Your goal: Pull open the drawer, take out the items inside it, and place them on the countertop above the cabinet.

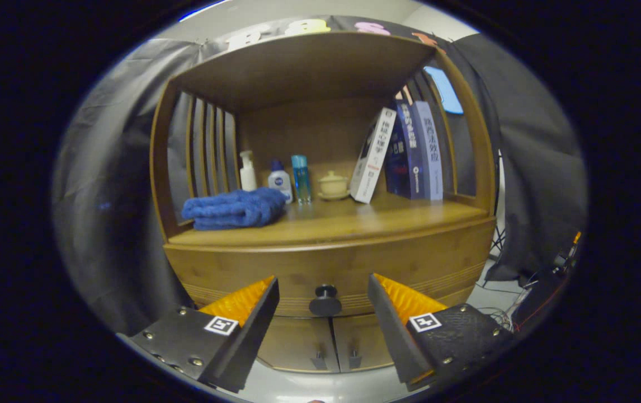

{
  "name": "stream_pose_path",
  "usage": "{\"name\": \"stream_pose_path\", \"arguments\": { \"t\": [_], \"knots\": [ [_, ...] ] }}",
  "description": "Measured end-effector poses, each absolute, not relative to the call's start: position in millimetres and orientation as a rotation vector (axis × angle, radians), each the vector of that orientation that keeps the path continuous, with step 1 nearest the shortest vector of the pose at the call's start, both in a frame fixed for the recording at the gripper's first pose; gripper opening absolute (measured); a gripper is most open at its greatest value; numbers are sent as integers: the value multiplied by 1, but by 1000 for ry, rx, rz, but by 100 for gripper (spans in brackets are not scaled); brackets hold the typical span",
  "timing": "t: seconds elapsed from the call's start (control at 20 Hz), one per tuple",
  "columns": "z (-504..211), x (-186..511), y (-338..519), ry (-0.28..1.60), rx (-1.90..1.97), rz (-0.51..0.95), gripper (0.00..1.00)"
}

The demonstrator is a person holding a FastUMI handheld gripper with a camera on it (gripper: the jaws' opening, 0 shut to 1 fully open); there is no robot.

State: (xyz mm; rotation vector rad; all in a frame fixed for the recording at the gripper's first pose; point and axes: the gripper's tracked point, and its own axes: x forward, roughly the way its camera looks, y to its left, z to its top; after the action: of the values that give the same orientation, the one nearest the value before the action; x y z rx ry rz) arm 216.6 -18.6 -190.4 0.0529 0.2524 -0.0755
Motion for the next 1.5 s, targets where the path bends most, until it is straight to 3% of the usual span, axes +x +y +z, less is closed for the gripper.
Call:
{"name": "stream_pose_path", "arguments": {
  "t": [0.1,0.25,0.4,0.5,0.6,0.85,0.9,1.5],
  "knots": [
    [-202,230,-18,271,41,-75,95],
    [-221,247,-22,309,17,-93,84],
    [-236,254,-25,344,-21,-101,62],
    [-243,257,-24,342,-23,-102,62],
    [-241,252,-22,323,-24,-94,46],
    [-240,257,-22,304,-19,-77,38],
    [-241,260,-22,301,-15,-81,32],
    [-233,177,-14,305,-17,-137,32]
  ]
}}
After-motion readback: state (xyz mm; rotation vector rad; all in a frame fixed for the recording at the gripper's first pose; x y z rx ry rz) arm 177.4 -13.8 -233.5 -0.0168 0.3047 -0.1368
